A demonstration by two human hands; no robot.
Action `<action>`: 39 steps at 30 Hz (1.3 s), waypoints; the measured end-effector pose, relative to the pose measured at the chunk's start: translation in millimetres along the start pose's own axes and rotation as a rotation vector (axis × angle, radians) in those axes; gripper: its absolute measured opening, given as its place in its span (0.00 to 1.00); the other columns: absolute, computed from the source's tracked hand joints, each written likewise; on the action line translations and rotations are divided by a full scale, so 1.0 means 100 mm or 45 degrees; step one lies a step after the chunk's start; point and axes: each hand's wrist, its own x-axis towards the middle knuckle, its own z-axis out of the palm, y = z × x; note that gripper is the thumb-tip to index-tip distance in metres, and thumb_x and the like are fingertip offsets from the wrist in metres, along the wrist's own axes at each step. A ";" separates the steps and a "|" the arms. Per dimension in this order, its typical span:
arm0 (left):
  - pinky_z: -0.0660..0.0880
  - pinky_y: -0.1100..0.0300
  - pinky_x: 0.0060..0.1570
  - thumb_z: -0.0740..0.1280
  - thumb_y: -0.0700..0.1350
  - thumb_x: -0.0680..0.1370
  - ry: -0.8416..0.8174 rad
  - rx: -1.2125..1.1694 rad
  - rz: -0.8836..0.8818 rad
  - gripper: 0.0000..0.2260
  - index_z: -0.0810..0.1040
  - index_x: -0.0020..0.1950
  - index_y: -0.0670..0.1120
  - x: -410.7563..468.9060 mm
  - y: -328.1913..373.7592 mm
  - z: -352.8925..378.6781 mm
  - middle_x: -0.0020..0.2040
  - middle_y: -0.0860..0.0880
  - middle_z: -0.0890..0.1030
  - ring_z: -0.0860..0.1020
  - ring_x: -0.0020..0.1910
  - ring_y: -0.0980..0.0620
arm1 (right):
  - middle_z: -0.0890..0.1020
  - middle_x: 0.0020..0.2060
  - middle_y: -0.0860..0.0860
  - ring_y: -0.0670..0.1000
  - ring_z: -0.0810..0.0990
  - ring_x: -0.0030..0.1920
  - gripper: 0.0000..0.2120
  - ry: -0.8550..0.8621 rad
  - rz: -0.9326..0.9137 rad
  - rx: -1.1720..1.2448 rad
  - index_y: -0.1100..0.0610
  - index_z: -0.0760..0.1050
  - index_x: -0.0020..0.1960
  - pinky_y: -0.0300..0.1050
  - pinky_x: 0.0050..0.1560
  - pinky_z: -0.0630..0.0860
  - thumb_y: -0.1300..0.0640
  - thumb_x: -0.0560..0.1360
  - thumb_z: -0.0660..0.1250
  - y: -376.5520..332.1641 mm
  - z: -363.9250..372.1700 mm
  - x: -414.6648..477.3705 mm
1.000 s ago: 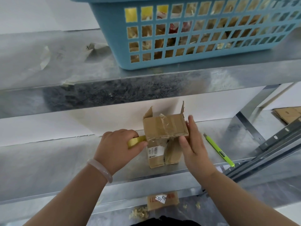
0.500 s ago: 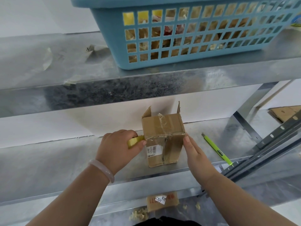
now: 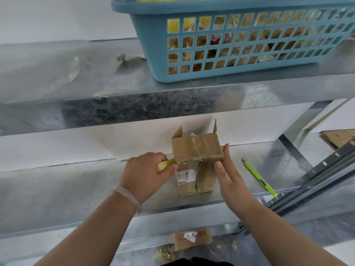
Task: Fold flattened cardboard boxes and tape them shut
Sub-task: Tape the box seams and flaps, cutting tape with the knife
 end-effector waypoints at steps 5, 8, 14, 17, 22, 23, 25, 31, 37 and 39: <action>0.74 0.56 0.40 0.59 0.66 0.76 -0.003 0.019 0.021 0.17 0.75 0.41 0.54 0.02 0.01 0.00 0.35 0.55 0.75 0.74 0.36 0.56 | 0.56 0.78 0.48 0.49 0.53 0.79 0.30 0.358 -0.766 -0.820 0.50 0.52 0.80 0.52 0.77 0.56 0.43 0.81 0.55 -0.21 0.03 0.13; 0.73 0.55 0.40 0.60 0.64 0.76 0.026 0.018 0.051 0.15 0.75 0.40 0.54 0.02 0.03 0.01 0.35 0.54 0.75 0.75 0.36 0.54 | 0.71 0.72 0.51 0.54 0.66 0.74 0.22 0.130 -1.202 -1.113 0.54 0.70 0.73 0.59 0.72 0.65 0.48 0.82 0.56 -0.26 0.16 0.39; 0.72 0.62 0.43 0.59 0.74 0.68 0.018 -0.247 0.105 0.28 0.75 0.60 0.59 -0.02 -0.13 0.03 0.46 0.59 0.76 0.75 0.43 0.58 | 0.78 0.66 0.46 0.50 0.74 0.69 0.17 0.197 -1.140 -1.036 0.48 0.78 0.66 0.53 0.70 0.70 0.48 0.81 0.60 -0.11 0.19 0.52; 0.72 0.63 0.42 0.58 0.76 0.67 0.025 -0.363 0.285 0.32 0.70 0.65 0.60 -0.03 -0.25 0.06 0.47 0.57 0.77 0.74 0.43 0.58 | 0.78 0.66 0.46 0.50 0.74 0.69 0.17 0.182 -1.156 -1.070 0.48 0.78 0.66 0.51 0.71 0.67 0.47 0.81 0.59 -0.10 0.20 0.50; 0.74 0.63 0.33 0.55 0.71 0.74 0.245 0.007 0.509 0.27 0.79 0.57 0.54 0.00 -0.33 0.07 0.43 0.55 0.79 0.78 0.36 0.55 | 0.78 0.65 0.46 0.48 0.75 0.68 0.18 0.175 -1.104 -1.080 0.49 0.77 0.66 0.50 0.71 0.69 0.46 0.80 0.60 -0.12 0.19 0.50; 0.74 0.62 0.32 0.54 0.72 0.74 0.257 0.012 0.468 0.27 0.81 0.55 0.54 0.00 -0.33 0.07 0.44 0.56 0.80 0.79 0.37 0.55 | 0.79 0.64 0.45 0.48 0.75 0.67 0.18 0.178 -1.084 -1.085 0.48 0.77 0.66 0.50 0.70 0.70 0.46 0.79 0.61 -0.13 0.19 0.49; 0.75 0.61 0.33 0.51 0.74 0.72 0.222 -0.014 0.357 0.30 0.82 0.52 0.55 0.01 -0.35 0.07 0.45 0.58 0.80 0.80 0.39 0.56 | 0.79 0.64 0.45 0.48 0.76 0.67 0.19 0.164 -1.060 -1.100 0.48 0.77 0.66 0.50 0.69 0.71 0.46 0.78 0.61 -0.12 0.20 0.48; 0.77 0.61 0.31 0.58 0.73 0.71 0.252 -0.099 0.406 0.27 0.75 0.57 0.54 0.01 -0.40 0.05 0.50 0.56 0.79 0.79 0.40 0.55 | 0.79 0.64 0.44 0.47 0.75 0.67 0.19 0.164 -1.007 -1.101 0.47 0.77 0.66 0.48 0.70 0.69 0.46 0.79 0.60 -0.13 0.19 0.49; 0.78 0.60 0.36 0.66 0.63 0.72 0.417 -0.083 0.485 0.17 0.83 0.50 0.53 -0.04 -0.40 0.08 0.49 0.56 0.80 0.79 0.42 0.57 | 0.79 0.64 0.44 0.47 0.75 0.67 0.19 0.138 -0.965 -1.096 0.47 0.77 0.66 0.46 0.71 0.67 0.45 0.79 0.57 -0.17 0.18 0.51; 0.75 0.67 0.43 0.64 0.67 0.70 0.367 -0.238 0.358 0.21 0.84 0.51 0.55 -0.07 -0.35 0.09 0.49 0.60 0.79 0.77 0.46 0.61 | 0.79 0.64 0.44 0.47 0.75 0.67 0.19 0.157 -0.967 -1.088 0.47 0.77 0.66 0.47 0.70 0.68 0.45 0.79 0.57 -0.16 0.17 0.49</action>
